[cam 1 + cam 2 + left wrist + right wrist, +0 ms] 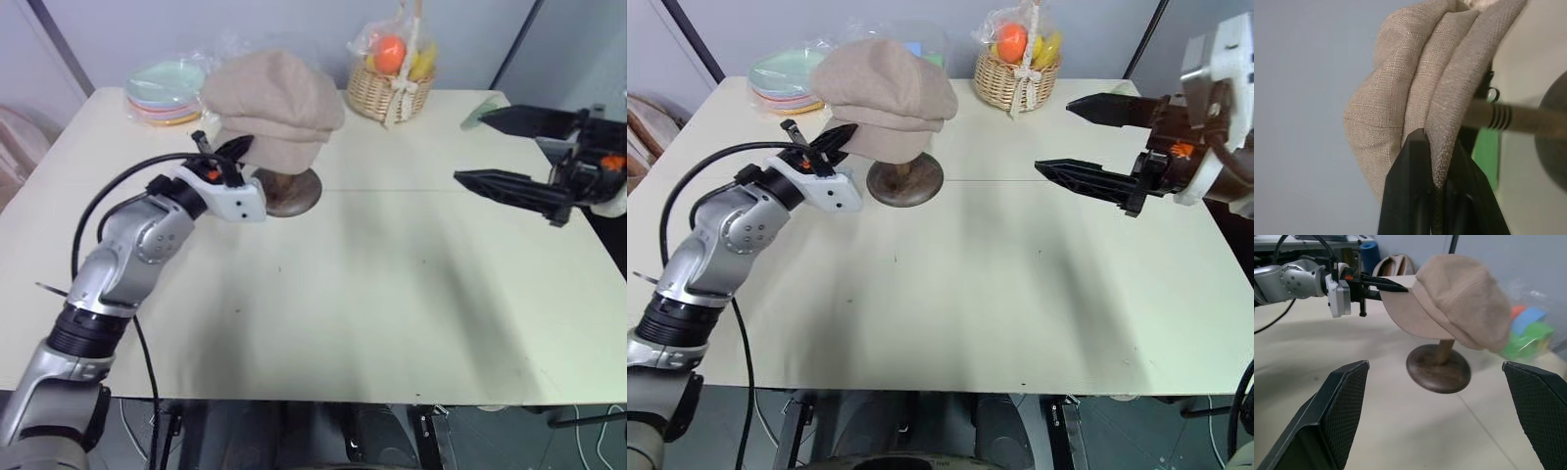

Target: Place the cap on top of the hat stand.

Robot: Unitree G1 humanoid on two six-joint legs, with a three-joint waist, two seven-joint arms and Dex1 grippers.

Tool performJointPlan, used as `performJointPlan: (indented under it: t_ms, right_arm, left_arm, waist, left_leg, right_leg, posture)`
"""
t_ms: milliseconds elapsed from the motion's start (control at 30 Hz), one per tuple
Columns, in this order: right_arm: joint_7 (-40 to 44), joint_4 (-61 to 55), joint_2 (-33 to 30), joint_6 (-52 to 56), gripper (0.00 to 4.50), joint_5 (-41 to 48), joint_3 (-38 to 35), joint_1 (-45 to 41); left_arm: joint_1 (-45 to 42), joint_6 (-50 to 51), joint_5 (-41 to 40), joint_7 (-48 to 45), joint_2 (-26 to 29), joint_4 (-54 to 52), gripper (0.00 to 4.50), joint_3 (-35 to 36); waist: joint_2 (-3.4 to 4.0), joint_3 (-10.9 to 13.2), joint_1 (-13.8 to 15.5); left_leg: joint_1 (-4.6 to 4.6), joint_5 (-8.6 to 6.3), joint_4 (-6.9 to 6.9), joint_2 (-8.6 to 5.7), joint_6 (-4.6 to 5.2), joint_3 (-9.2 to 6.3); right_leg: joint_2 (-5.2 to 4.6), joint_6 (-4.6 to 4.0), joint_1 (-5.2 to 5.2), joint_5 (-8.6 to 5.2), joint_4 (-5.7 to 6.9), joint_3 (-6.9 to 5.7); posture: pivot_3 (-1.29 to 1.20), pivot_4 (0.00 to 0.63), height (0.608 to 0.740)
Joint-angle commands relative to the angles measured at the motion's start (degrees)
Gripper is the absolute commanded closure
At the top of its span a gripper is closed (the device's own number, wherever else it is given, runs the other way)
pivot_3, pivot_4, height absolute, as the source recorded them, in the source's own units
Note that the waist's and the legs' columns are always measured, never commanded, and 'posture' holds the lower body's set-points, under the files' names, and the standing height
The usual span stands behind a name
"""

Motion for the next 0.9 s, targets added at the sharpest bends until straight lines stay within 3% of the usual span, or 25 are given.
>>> performJointPlan:
  t_ms: [33,167,200,367,467,567,733,800,900]
  right_arm:
    - [-0.1,-1.0,-0.3,-2.2,0.00,-1.4,0.1,-0.7]
    - [0.1,-1.0,-0.1,-3.7,0.00,-3.4,1.6,-0.1]
    - [0.2,-1.1,-0.1,-4.0,0.00,-4.0,2.0,0.4]
    - [2.9,-2.6,-0.7,-9.8,0.00,-11.3,5.3,6.1]
    - [2.9,-2.2,0.1,-13.9,0.00,-16.2,8.1,8.0]
    - [1.2,-2.4,1.2,-18.2,0.00,-22.4,12.4,7.9]
    - [-9.5,-5.2,11.0,-25.7,0.00,-37.4,24.6,3.9]
    - [-14.1,-4.5,15.7,-29.5,0.00,-44.6,29.4,2.6]
    - [-21.7,-0.4,23.0,-36.5,0.00,-57.2,37.0,-0.1]
  left_arm:
    - [-0.5,-0.2,0.0,0.6,-0.5,-0.9,2.37,1.7]
    - [2.2,1.2,-1.0,-0.3,-0.5,-3.2,0.34,3.6]
    - [3.4,1.7,-1.9,-1.1,-0.3,-4.3,0.03,4.5]
    - [12.4,4.8,-15.6,-9.9,1.4,-12.6,0.03,12.2]
    - [17.4,12.4,-30.6,-18.9,2.5,-17.8,0.03,19.1]
    - [17.4,29.3,-48.6,-25.9,4.4,-20.7,0.03,26.8]
    - [12.4,58.5,-80.0,-42.5,18.6,-12.3,0.03,42.1]
    - [12.6,63.3,-85.5,-48.8,23.5,-9.2,0.03,44.9]
    - [12.6,63.8,-86.0,-53.2,27.9,-5.4,0.03,44.6]
  waist:
    - [0.00,0.0,0.0]
    - [0.01,0.0,-0.3]
    - [0.01,0.0,-0.4]
    - [0.01,0.0,-0.9]
    - [0.02,0.0,-1.2]
    - [0.03,0.0,-1.2]
    - [-0.03,0.0,-1.9]
    - [-0.01,0.0,-2.6]
    - [0.00,0.0,-2.9]
  left_leg:
    - [0.00,0.00,0.00,0.00,0.00,0.00]
    - [0.02,0.00,-0.01,0.02,0.00,0.00]
    - [0.02,0.00,-0.03,0.02,0.00,0.00]
    - [0.03,0.00,-0.03,0.05,0.00,-0.02]
    - [0.05,0.00,-0.04,0.09,0.00,-0.01]
    - [0.09,0.00,-0.02,0.11,-0.01,-0.02]
    - [0.12,0.00,0.10,0.14,-0.01,-0.08]
    - [0.11,0.01,0.07,0.11,-0.02,-0.09]
    - [0.13,0.02,0.00,0.06,-0.04,-0.07]
  right_leg:
    - [0.00,0.00,-0.01,0.00,0.00,0.00]
    - [0.01,0.00,-0.01,0.00,0.02,0.00]
    - [0.02,0.00,-0.01,0.00,0.02,0.00]
    - [0.01,0.00,-0.02,0.00,0.03,0.00]
    - [0.02,-0.01,-0.02,0.00,0.04,0.00]
    - [0.05,-0.02,-0.02,0.00,0.09,-0.02]
    - [0.18,-0.03,0.00,-0.02,0.18,-0.08]
    - [0.18,-0.02,-0.02,-0.03,0.21,-0.09]
    - [0.12,0.00,-0.04,-0.06,0.21,-0.04]
  posture:
    - [0.00,0.150,0.740]
    - [0.00,0.150,0.740]
    - [0.00,0.150,0.740]
    - [0.00,0.150,0.740]
    - [0.00,0.150,0.740]
    - [0.00,0.150,0.740]
    - [0.00,0.150,0.740]
    - [0.00,0.150,0.740]
    - [0.00,0.150,0.740]
